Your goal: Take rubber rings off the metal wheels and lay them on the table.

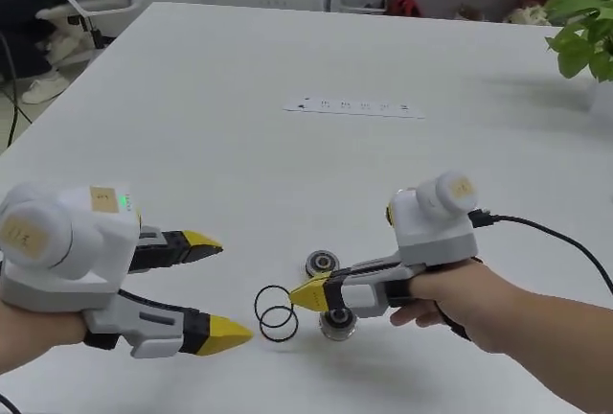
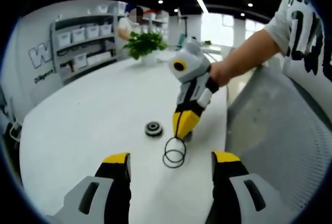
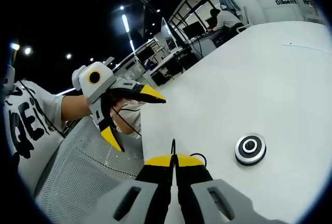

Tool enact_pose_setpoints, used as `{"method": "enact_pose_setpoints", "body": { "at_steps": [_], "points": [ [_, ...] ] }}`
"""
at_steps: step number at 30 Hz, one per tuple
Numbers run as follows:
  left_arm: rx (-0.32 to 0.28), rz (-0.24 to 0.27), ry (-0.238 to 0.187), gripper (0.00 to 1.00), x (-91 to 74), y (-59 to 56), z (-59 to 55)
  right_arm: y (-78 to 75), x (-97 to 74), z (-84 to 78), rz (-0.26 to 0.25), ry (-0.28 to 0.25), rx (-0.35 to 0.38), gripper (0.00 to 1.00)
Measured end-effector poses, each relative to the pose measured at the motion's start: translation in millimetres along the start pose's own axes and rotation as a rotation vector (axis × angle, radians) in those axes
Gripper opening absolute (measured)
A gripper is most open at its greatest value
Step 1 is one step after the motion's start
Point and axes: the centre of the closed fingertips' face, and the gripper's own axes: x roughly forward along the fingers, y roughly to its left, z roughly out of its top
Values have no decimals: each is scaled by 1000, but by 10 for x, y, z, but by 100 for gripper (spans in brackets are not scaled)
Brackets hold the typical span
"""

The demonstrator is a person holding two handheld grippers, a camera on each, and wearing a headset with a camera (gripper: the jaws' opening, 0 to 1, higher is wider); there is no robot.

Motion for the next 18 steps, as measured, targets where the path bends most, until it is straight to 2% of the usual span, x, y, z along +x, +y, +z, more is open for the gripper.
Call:
{"method": "enact_pose_setpoints", "body": {
  "at_steps": [7,18],
  "points": [
    [-4,2,6,64,-1,8,-24,-43,59,-83,-14,35,3,0],
    [-13,-5,17,64,13,-4,-64,-112,72,-148,-39,52,11,0]
  ]
}}
